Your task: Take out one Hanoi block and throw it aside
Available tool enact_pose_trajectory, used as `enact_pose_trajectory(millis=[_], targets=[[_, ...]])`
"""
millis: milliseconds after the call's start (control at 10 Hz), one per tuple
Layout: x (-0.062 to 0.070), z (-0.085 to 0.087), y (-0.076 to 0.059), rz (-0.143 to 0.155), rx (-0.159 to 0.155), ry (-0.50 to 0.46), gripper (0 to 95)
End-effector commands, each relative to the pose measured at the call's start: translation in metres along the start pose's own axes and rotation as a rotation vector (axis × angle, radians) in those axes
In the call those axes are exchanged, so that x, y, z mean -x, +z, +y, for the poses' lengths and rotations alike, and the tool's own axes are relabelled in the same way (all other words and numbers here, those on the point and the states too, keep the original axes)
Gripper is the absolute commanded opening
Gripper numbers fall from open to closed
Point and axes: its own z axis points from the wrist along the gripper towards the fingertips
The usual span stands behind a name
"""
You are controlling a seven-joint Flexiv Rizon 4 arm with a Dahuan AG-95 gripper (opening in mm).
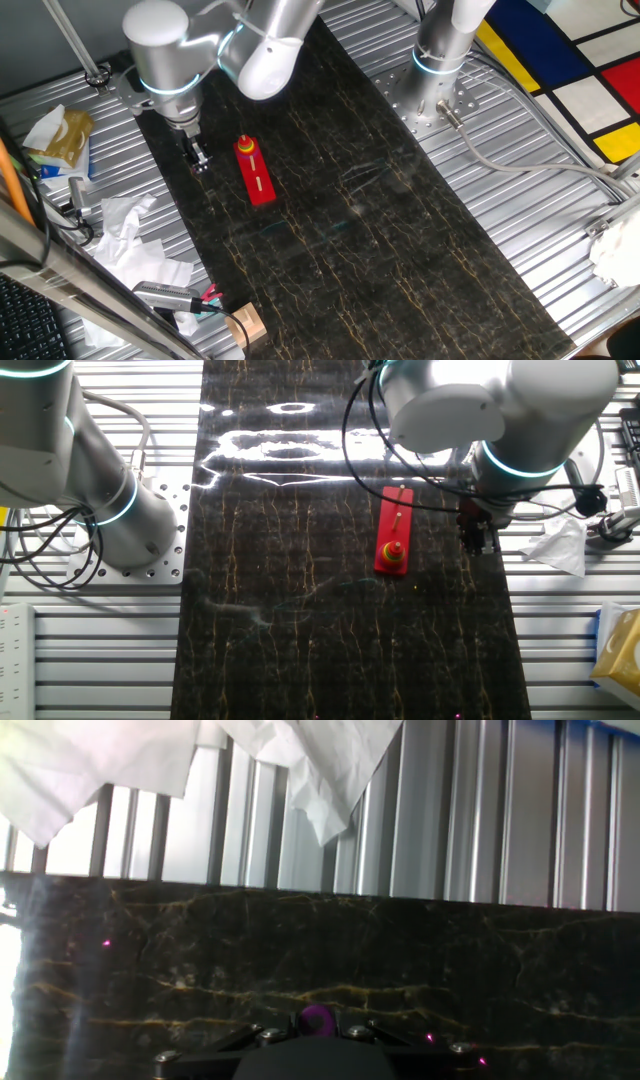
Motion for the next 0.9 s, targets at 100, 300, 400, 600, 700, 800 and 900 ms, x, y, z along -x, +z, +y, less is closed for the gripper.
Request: enact_pose_trajectory(millis=[100, 300, 400, 600, 700, 800, 900], targets=[[0.002, -0.001, 0.004, -0.003, 0.006, -0.005, 0.0], [0.002, -0.003, 0.009, -0.007, 0.014, -0.008, 0.0], [0.002, -0.003, 0.010, -0.008, 0.016, -0.010, 0.0], [0.003, -0.005, 0.015, -0.012, 0.023, -0.011, 0.0], [0.003, -0.005, 0.016, -0.014, 0.025, -0.012, 0.0], [0.003, -0.006, 0.018, -0.015, 0.027, -0.013, 0.0], [0.003, -0.006, 0.020, -0.016, 0.029, -0.013, 0.0]])
